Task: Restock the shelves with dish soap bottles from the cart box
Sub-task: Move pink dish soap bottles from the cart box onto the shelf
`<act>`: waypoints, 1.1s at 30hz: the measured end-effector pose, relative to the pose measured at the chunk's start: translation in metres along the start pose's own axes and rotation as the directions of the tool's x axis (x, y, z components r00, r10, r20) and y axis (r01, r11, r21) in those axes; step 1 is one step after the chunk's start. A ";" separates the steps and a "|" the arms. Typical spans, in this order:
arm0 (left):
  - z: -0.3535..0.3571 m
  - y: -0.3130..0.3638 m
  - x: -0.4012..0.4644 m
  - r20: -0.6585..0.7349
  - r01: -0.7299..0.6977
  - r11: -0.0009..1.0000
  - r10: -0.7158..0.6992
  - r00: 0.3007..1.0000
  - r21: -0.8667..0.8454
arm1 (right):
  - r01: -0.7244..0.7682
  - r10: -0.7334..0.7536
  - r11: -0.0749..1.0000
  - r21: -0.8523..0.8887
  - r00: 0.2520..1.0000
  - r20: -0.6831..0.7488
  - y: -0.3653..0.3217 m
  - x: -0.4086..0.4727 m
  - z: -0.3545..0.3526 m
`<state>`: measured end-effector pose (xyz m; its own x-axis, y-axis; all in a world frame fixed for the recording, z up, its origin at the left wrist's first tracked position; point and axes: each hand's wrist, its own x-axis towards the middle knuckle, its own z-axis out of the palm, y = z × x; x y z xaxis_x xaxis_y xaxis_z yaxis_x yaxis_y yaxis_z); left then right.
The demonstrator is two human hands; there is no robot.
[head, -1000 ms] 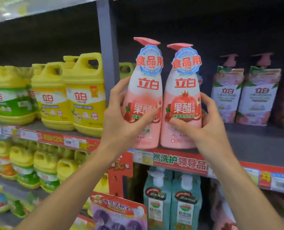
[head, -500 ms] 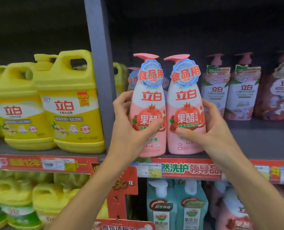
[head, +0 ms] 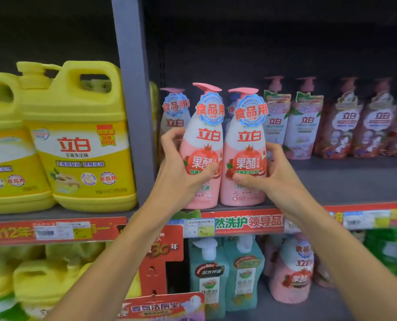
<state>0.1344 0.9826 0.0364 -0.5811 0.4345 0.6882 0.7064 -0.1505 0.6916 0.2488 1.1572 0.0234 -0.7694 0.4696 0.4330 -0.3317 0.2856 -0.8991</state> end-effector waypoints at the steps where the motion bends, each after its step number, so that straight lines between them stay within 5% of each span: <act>1: 0.000 0.000 0.001 -0.001 0.003 1.000 -0.003 1.000 0.007 | -0.003 0.003 1.000 -0.010 1.000 -0.002 0.000 0.000 -0.001; 19: -0.015 0.026 0.007 0.181 0.120 0.972 -0.157 0.971 0.203 | 0.046 -0.047 0.955 -0.292 0.999 0.003 -0.001 -0.001 -0.013; 27: -0.005 0.022 -0.019 -0.008 0.161 0.952 -0.165 0.986 0.261 | 0.156 -0.167 0.923 -0.351 0.986 0.000 0.001 -0.007 -0.009; 33: 0.017 0.019 -0.037 -0.271 0.232 0.806 -0.092 0.958 0.544 | 0.164 -0.170 0.895 -0.414 0.985 0.024 -0.005 -0.017 -0.002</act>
<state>0.1765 0.9789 0.0201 -0.7314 0.1891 0.6552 0.6549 0.4624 0.5977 0.2643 1.1492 0.0203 -0.7150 0.3940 0.5775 -0.1971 0.6789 -0.7073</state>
